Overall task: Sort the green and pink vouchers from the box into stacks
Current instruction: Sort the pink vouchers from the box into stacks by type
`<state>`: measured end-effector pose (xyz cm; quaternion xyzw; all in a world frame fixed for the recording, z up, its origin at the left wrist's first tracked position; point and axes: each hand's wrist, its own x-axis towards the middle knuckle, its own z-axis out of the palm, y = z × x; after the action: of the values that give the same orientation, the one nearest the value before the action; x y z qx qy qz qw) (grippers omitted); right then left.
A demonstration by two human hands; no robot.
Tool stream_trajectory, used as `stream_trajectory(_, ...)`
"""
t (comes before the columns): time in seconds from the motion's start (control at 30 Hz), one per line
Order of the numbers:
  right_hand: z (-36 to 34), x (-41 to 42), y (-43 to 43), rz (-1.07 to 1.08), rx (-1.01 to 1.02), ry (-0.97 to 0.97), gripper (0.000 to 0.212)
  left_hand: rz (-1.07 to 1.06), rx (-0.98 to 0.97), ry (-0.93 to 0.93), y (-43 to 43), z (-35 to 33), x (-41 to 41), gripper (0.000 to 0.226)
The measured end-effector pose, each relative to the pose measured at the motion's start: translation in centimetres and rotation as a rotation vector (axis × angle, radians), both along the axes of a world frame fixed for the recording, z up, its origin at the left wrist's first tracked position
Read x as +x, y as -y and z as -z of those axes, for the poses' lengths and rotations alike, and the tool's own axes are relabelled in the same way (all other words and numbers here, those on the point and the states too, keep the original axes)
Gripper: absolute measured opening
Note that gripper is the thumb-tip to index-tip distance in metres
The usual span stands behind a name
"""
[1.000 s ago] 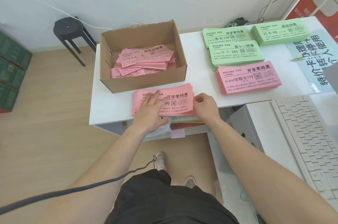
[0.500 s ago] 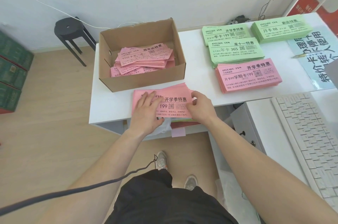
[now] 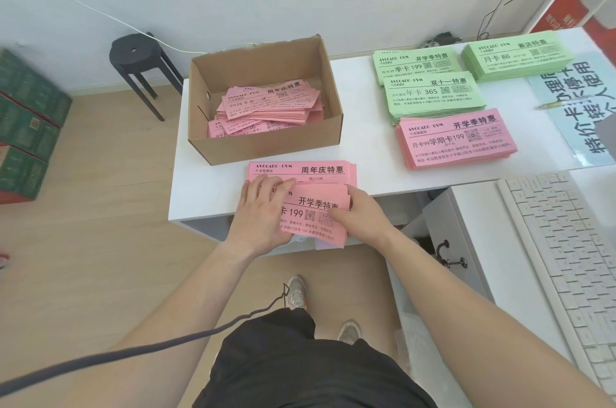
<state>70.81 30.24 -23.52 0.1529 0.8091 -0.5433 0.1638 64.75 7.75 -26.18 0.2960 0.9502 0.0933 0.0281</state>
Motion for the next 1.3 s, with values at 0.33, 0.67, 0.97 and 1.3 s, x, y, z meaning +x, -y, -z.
stream_trajectory(0.33, -0.4, -0.7, -1.0, -0.035, 0.022, -0.076, 0.034, -0.13, -0.043, 0.139, 1.1, -0.9, 0.6, 0.12)
stream_trajectory(0.67, -1.8, -4.4, -3.2, 0.221, 0.093, -0.029, 0.015, -0.268, 0.294, 0.207, -0.3, -3.3, -1.1, 0.055)
stream_trajectory(0.97, -2.7, -4.4, -1.8, 0.237, -0.096, -0.067, 0.016, -0.353, 0.751, 0.806, -7.6, -4.9, -0.2, 0.041)
stream_trajectory(1.3, -0.7, -4.1, -0.1, 0.156, -0.257, -0.057, 0.031, -0.652, 0.837, 0.801, -7.2, -4.2, -2.4, 0.023)
